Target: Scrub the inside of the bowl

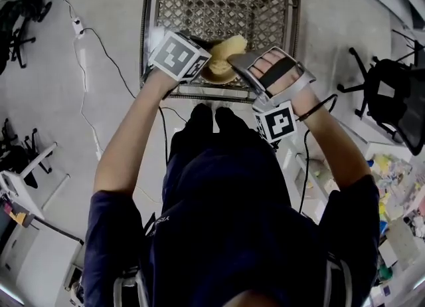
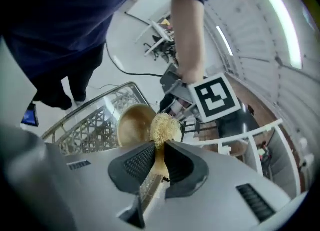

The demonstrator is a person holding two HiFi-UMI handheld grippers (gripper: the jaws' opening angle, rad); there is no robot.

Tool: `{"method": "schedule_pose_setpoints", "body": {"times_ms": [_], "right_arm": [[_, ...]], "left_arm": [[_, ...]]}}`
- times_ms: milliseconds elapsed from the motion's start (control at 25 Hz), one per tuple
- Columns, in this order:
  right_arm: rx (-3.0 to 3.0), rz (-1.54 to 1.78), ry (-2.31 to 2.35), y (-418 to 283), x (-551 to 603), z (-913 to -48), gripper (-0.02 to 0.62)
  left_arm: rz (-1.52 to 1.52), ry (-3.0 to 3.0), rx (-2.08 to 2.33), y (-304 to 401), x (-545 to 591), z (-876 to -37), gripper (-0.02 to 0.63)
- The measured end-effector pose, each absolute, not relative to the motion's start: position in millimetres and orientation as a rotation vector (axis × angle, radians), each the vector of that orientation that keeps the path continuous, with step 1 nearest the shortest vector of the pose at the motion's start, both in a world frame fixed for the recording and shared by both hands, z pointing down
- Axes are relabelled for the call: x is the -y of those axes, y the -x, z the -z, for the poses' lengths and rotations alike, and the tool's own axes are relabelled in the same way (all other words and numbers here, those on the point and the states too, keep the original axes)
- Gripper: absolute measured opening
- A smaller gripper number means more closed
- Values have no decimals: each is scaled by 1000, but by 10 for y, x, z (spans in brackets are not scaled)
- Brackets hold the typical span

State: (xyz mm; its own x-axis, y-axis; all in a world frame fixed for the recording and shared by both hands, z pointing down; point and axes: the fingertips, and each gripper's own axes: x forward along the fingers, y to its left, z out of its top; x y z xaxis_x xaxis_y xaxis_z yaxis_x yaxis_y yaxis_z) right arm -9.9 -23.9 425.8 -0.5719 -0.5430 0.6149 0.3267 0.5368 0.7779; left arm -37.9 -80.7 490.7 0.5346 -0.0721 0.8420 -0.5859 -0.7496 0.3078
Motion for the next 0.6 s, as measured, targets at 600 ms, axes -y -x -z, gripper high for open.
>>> {"method": "schedule_pose_setpoints", "body": {"times_ms": [600], "right_arm": [[1571, 1314, 210, 272, -109, -4665, 52]], "left_arm": [[-1470, -2222, 329, 371, 545, -4792, 5]]}}
